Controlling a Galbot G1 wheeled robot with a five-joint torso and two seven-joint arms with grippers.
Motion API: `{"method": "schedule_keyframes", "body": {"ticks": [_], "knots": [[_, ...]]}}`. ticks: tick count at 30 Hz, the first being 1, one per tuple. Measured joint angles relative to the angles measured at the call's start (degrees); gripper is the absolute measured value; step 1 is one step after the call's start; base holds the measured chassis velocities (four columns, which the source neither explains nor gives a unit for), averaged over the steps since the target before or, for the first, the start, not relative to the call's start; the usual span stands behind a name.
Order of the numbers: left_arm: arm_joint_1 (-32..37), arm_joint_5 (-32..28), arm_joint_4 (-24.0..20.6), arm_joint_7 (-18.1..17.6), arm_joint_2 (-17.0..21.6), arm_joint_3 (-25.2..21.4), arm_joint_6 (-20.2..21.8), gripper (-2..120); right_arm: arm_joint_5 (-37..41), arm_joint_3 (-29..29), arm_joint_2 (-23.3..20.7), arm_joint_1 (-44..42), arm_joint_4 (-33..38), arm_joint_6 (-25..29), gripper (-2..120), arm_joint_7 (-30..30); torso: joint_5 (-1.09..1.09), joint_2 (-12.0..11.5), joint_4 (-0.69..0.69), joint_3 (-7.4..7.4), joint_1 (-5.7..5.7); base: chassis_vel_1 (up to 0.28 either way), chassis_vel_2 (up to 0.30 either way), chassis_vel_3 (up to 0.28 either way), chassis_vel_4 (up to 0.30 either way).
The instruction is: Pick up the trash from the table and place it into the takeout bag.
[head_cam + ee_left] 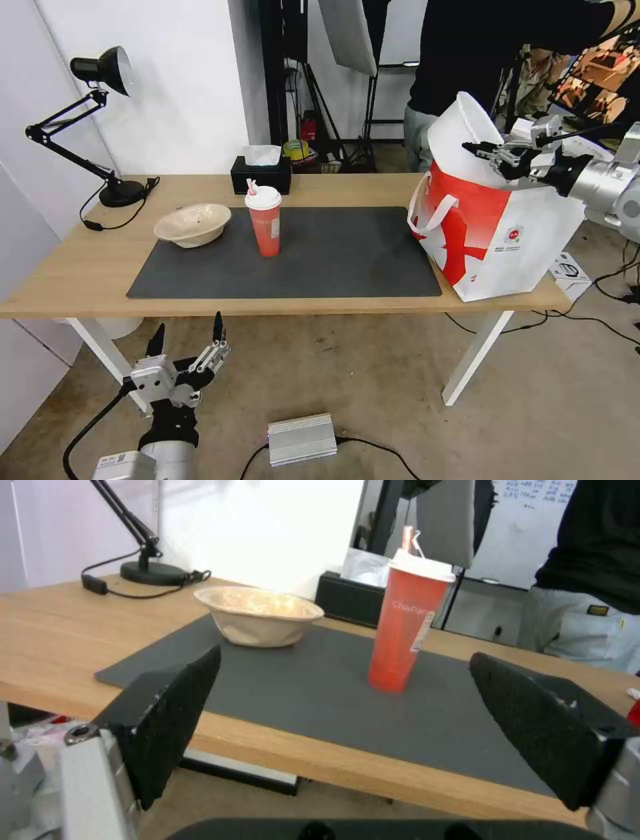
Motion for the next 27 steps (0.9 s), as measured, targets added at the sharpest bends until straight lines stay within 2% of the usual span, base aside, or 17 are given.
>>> {"method": "schedule_keyframes", "body": {"ticks": [4, 9, 10, 13, 15, 18, 19, 23, 24, 27], "knots": [[0.3, 0.0, -0.1, 0.0, 0.0, 0.0, -0.3, 100, 0.6, 0.4, -0.2, -0.2, 0.2, 0.2, 3, 0.8, 0.00, 0.0, 0.00, 0.00, 0.00, 0.000, 0.000, 0.000, 0.000], [0.6, 0.5, 0.0, -0.4, 0.0, 0.2, -1.3, 100, 0.3, 0.8, -0.2, -1.1, 1.5, 0.3, 28, 1.3, 0.00, 0.0, 0.00, -0.01, 0.00, 0.000, 0.000, 0.000, 0.000], [0.6, 0.5, 0.0, -0.4, 0.0, 0.2, -1.3, 100, 0.3, 0.8, -0.2, -1.1, 1.5, 0.3, 28, 1.3, 0.00, 0.0, 0.00, -0.01, 0.00, 0.000, 0.000, 0.000, 0.000], [0.9, 0.5, -0.3, -0.5, 0.0, -0.2, -1.3, 100, 0.2, 0.8, -0.2, -1.2, 1.6, 0.3, 41, 1.6, 0.00, 0.0, 0.00, -0.01, 0.00, 0.000, 0.000, 0.000, 0.000], [0.9, 0.6, -0.4, -0.6, 0.0, -0.3, -1.3, 100, 0.2, 0.8, -0.2, -1.2, 1.6, 0.3, 44, 1.6, 0.00, 0.0, 0.00, 0.00, 0.00, 0.000, 0.000, 0.000, 0.000], [0.9, 0.6, -0.5, -0.6, 0.0, -0.2, -1.3, 100, 0.2, 0.8, -0.4, -1.2, 1.8, 0.5, 60, 1.4, 0.00, 0.0, 0.00, -0.01, 0.00, 0.000, 0.000, 0.000, 0.000], [0.9, 0.6, -0.5, -0.6, 0.0, -0.2, -1.3, 100, 0.2, 0.8, -0.4, -1.2, 1.8, 0.5, 60, 1.4, 0.00, 0.0, 0.00, -0.01, 0.00, 0.000, 0.000, 0.000, 0.000], [0.9, 0.7, -0.6, -0.5, 0.0, 0.0, -1.3, 100, 0.1, 0.9, -1.0, -1.1, 1.9, 0.7, 76, 1.3, 0.00, 0.0, 0.00, 0.00, 0.00, 0.000, 0.000, 0.000, 0.000], [0.9, 0.7, -0.6, -0.5, 0.0, 0.0, -1.3, 100, 0.1, 0.9, -1.0, -1.1, 1.9, 0.7, 76, 1.3, 0.00, 0.0, 0.00, 0.00, 0.00, 0.000, 0.000, 0.000, 0.000], [0.9, 0.7, -0.7, -0.4, 0.0, 0.1, -1.4, 100, 0.0, 0.9, -1.7, -0.8, 1.9, 0.9, 91, 1.3, 0.00, 0.0, 0.00, -0.01, 0.00, 0.000, 0.000, 0.000, 0.000]]}}
